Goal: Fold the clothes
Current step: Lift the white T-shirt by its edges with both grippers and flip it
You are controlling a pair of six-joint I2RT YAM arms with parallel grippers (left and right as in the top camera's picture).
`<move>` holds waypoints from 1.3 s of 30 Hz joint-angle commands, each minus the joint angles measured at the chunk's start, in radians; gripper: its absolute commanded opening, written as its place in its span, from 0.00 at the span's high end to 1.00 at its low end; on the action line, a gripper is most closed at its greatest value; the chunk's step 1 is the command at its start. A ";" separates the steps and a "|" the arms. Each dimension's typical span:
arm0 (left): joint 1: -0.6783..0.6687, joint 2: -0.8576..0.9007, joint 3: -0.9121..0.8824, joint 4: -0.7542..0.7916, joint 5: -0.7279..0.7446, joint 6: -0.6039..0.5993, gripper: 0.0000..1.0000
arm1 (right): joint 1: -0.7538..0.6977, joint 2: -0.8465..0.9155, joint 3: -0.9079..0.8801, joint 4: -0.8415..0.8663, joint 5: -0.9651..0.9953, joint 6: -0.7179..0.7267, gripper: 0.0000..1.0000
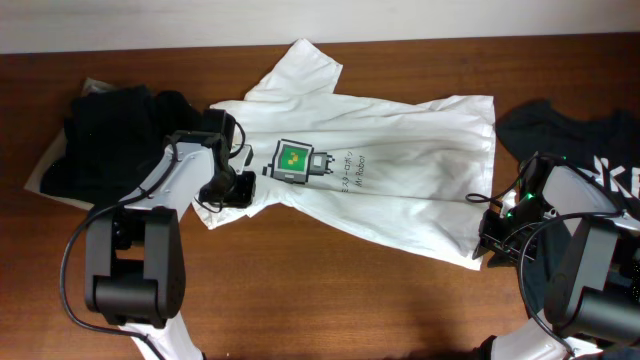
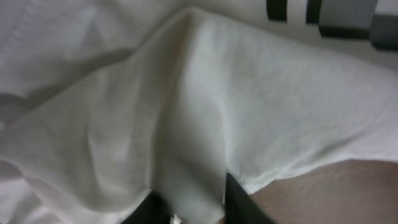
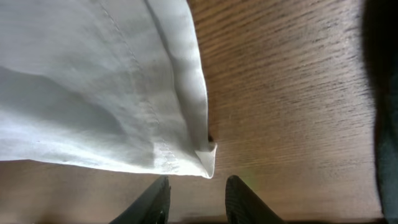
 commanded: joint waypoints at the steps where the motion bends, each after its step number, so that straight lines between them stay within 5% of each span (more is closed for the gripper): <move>1: 0.000 -0.021 0.035 -0.051 0.016 0.001 1.00 | -0.003 -0.014 0.012 0.016 -0.010 0.008 0.66; 5: 0.032 -0.133 0.154 -0.195 -0.041 0.002 1.00 | -0.003 -0.014 0.012 0.049 -0.017 0.008 0.66; 9: 0.038 -0.161 0.153 -0.289 -0.053 0.005 1.00 | -0.003 -0.014 0.011 0.016 -0.071 -0.024 0.48; 15: 0.037 -0.161 0.153 -0.303 -0.072 0.005 1.00 | 0.001 -0.013 -0.126 0.025 -0.131 0.016 0.49; 21: 0.037 -0.161 0.153 -0.299 -0.075 0.005 1.00 | -0.006 -0.013 -0.169 0.219 -0.153 0.140 0.75; 25: 0.037 -0.164 0.154 -0.312 -0.073 0.005 1.00 | -0.010 -0.032 -0.085 0.161 -0.155 0.119 0.96; 32: 0.037 -0.409 0.249 -0.327 -0.071 0.005 1.00 | -0.010 -0.305 0.370 -0.183 -0.079 0.086 0.96; 39: 0.037 -0.744 0.602 -0.338 -0.074 0.154 1.00 | -0.006 -0.420 1.132 -0.514 -0.089 0.111 0.96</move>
